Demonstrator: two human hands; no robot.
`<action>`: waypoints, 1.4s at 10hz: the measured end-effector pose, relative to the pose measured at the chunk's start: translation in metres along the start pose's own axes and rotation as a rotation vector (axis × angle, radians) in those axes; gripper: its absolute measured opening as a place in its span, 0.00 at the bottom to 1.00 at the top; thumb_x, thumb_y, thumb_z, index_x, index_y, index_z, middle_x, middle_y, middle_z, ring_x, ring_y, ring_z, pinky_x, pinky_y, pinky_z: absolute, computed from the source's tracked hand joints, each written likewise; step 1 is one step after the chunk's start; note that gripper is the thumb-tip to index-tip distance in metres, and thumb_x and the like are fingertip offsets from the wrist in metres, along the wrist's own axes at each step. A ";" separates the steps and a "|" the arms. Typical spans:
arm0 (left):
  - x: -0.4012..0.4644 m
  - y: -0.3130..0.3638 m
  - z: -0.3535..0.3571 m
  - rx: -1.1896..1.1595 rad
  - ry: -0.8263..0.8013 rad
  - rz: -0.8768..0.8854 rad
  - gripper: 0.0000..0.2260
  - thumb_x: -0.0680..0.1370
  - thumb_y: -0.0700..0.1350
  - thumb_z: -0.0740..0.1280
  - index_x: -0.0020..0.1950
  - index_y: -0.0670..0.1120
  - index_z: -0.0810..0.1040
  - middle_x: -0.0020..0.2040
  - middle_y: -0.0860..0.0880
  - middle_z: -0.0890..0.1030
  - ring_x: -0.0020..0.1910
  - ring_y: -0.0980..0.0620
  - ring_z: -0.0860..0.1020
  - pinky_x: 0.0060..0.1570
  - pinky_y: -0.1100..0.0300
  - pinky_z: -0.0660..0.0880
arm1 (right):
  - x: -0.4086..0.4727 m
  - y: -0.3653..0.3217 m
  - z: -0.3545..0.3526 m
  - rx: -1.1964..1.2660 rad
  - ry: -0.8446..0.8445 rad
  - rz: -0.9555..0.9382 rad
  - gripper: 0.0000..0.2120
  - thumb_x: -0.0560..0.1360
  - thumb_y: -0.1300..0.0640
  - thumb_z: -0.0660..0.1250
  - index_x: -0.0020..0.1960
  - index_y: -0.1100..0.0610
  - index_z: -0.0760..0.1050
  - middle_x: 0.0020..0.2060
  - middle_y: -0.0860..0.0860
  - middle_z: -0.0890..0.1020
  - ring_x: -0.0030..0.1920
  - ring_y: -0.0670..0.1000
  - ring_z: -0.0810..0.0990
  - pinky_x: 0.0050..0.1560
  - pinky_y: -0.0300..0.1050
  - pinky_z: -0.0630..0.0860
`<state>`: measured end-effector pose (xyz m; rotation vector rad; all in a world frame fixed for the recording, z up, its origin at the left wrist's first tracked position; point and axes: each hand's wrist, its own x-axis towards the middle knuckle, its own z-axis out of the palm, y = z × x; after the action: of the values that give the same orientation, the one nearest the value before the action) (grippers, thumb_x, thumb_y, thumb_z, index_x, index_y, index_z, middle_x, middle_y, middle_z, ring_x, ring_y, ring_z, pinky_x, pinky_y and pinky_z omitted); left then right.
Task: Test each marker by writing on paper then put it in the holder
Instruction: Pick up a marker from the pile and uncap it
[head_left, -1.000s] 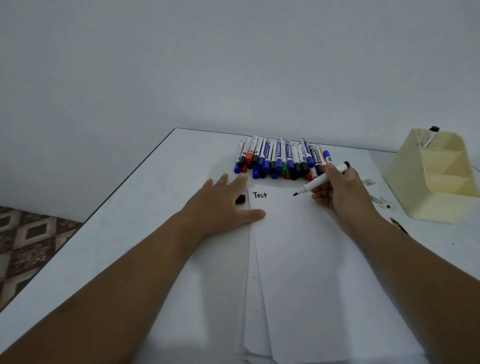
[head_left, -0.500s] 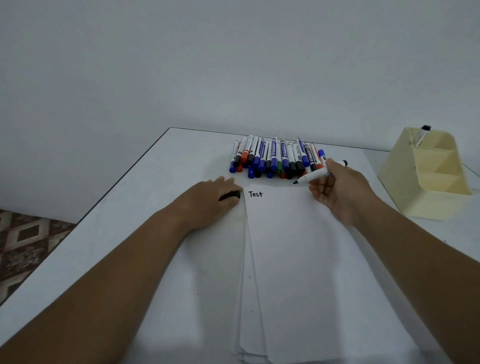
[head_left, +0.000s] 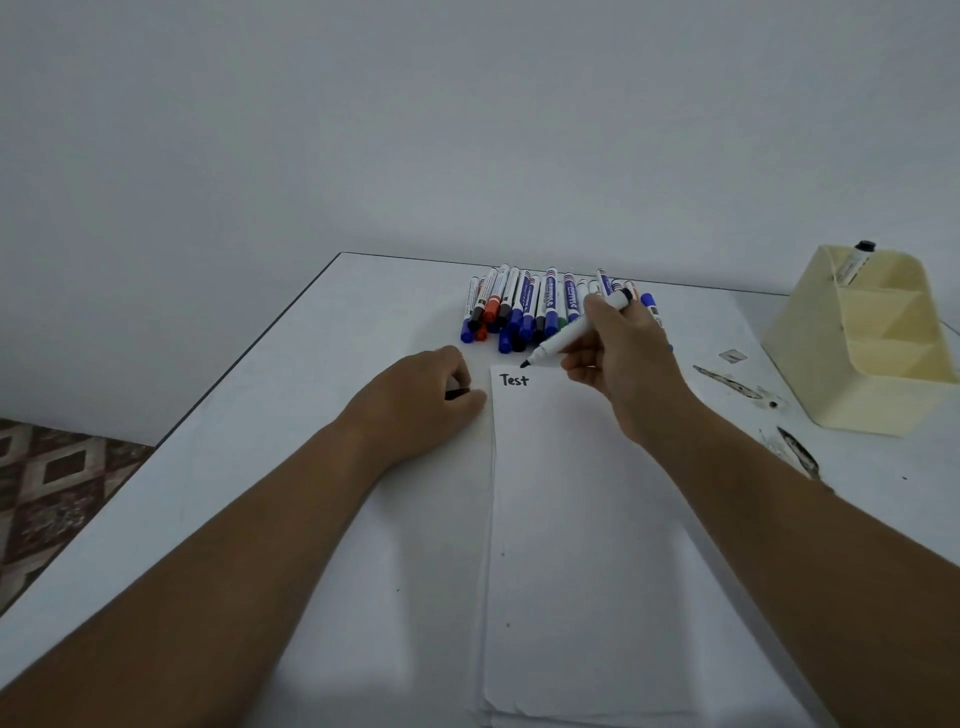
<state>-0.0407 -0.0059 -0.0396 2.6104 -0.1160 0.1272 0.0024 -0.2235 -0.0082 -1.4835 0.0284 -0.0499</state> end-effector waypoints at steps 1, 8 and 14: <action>0.000 0.004 0.002 0.072 -0.072 0.005 0.21 0.80 0.47 0.57 0.74 0.53 0.67 0.73 0.51 0.71 0.70 0.51 0.69 0.68 0.54 0.67 | 0.002 0.008 0.006 0.014 0.035 -0.007 0.07 0.82 0.52 0.64 0.53 0.56 0.73 0.38 0.58 0.81 0.32 0.53 0.78 0.37 0.48 0.79; 0.001 0.010 0.004 0.388 -0.257 0.158 0.41 0.74 0.76 0.50 0.82 0.59 0.49 0.82 0.59 0.48 0.80 0.55 0.45 0.79 0.49 0.47 | -0.005 0.029 0.002 -0.079 -0.063 -0.140 0.17 0.73 0.64 0.75 0.57 0.56 0.72 0.47 0.59 0.83 0.45 0.56 0.87 0.42 0.44 0.84; 0.003 0.009 0.004 0.421 -0.274 0.131 0.44 0.70 0.79 0.48 0.81 0.60 0.46 0.81 0.60 0.45 0.80 0.56 0.44 0.79 0.51 0.47 | -0.005 0.032 0.004 -0.212 -0.155 -0.174 0.06 0.74 0.60 0.75 0.47 0.53 0.79 0.37 0.51 0.86 0.42 0.54 0.87 0.43 0.46 0.85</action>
<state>-0.0386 -0.0159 -0.0382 3.0268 -0.3960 -0.1820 -0.0022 -0.2169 -0.0396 -1.6952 -0.2272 -0.0747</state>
